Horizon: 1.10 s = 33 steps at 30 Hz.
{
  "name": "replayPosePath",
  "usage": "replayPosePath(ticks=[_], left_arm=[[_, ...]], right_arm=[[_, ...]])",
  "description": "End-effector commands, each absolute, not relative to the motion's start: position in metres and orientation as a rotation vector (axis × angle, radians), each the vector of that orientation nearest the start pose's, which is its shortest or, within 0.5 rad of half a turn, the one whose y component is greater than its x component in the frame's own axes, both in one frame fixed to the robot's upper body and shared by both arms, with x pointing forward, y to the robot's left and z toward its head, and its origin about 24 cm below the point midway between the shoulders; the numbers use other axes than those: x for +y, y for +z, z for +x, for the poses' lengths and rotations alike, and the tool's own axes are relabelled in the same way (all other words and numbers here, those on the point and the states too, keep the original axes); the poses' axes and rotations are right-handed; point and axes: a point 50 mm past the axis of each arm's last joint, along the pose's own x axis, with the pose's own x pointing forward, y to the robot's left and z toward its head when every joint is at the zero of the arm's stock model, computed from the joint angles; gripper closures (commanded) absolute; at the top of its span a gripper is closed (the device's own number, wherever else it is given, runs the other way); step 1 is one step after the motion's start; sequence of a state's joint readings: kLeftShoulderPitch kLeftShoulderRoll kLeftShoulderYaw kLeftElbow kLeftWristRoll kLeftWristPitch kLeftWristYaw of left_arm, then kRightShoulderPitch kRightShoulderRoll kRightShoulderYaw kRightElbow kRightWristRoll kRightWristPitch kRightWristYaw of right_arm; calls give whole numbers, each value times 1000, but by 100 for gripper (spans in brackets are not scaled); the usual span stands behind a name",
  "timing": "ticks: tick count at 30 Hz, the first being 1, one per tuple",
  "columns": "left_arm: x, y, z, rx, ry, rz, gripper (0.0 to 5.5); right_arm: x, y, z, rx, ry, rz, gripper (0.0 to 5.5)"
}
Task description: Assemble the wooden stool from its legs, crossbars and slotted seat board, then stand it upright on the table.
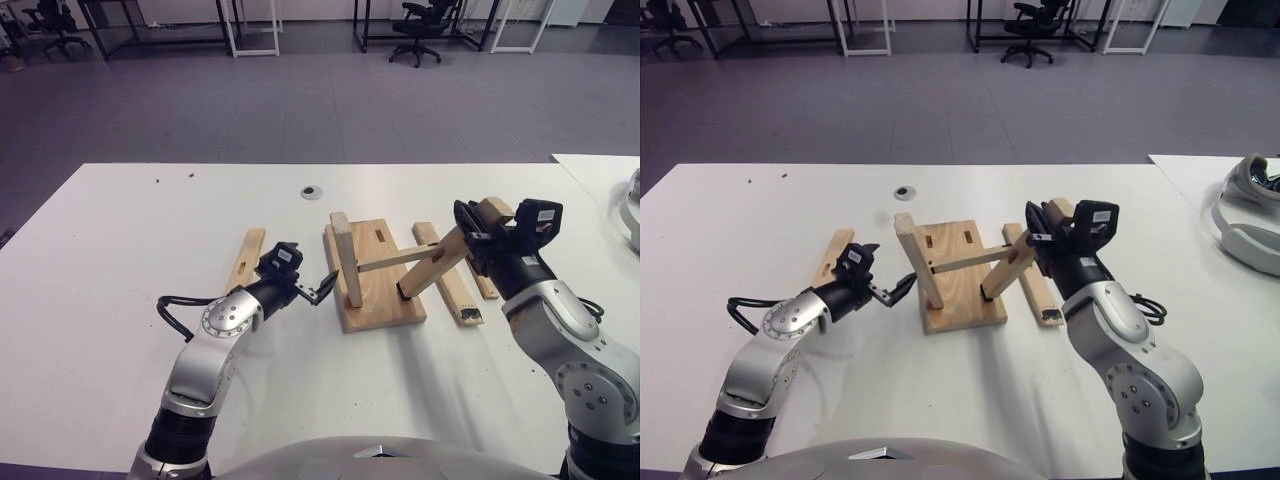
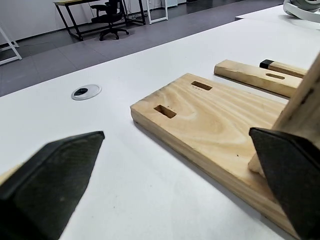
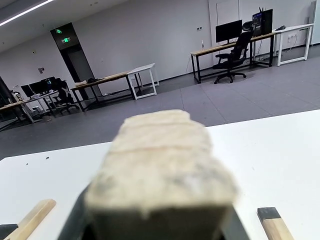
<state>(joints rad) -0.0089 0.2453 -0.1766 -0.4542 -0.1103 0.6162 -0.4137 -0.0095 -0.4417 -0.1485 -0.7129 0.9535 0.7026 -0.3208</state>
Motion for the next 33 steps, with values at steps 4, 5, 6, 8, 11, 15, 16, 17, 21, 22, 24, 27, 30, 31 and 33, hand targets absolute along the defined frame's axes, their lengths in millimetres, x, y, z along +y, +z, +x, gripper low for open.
replayPosePath(ticks=[4, 5, 6, 8, 11, 15, 16, 17, 21, 22, 24, 27, 30, 31, 33], left_arm=[[142, 103, 249, 152, -497, 146, 17], [145, 112, 253, 120, -474, 139, 17], [147, 123, 256, 77, -450, 122, 17], [148, 146, 259, -18, -426, 68, 17], [132, 187, 250, -221, -500, -118, 17], [121, 195, 237, -266, -557, -207, 17], [120, 193, 236, -257, -557, -213, 17], [118, 192, 235, -252, -556, -215, 17], [108, 176, 241, -186, -587, -192, 17], [106, 170, 243, -167, -587, -184, 17], [103, 157, 245, -129, -582, -129, 17], [98, 136, 242, -88, -574, -10, 17], [93, 131, 241, -98, -566, 25, 17], [92, 132, 241, -112, -562, 29, 17], [90, 138, 241, -146, -553, 31, 17]], right_arm=[[-182, 117, 225, 428, 223, 130, 449], [-180, 117, 224, 433, 236, 89, 449], [-180, 118, 222, 433, 240, 60, 449], [-179, 116, 219, 439, 229, 44, 447], [-180, 98, 212, 500, 194, 53, 402], [-174, 81, 208, 553, 259, 60, 328], [-169, 81, 207, 543, 287, 67, 311], [-166, 82, 207, 529, 308, 65, 297], [-165, 99, 216, 387, 304, 84, 240], [-166, 103, 218, 361, 305, 80, 240], [-165, 109, 220, 322, 327, 38, 240], [-160, 114, 219, 280, 353, 8, 240], [-158, 123, 221, 209, 360, 4, 240], [-158, 126, 222, 184, 360, -44, 240], [-158, 125, 222, 161, 379, -218, 240]])
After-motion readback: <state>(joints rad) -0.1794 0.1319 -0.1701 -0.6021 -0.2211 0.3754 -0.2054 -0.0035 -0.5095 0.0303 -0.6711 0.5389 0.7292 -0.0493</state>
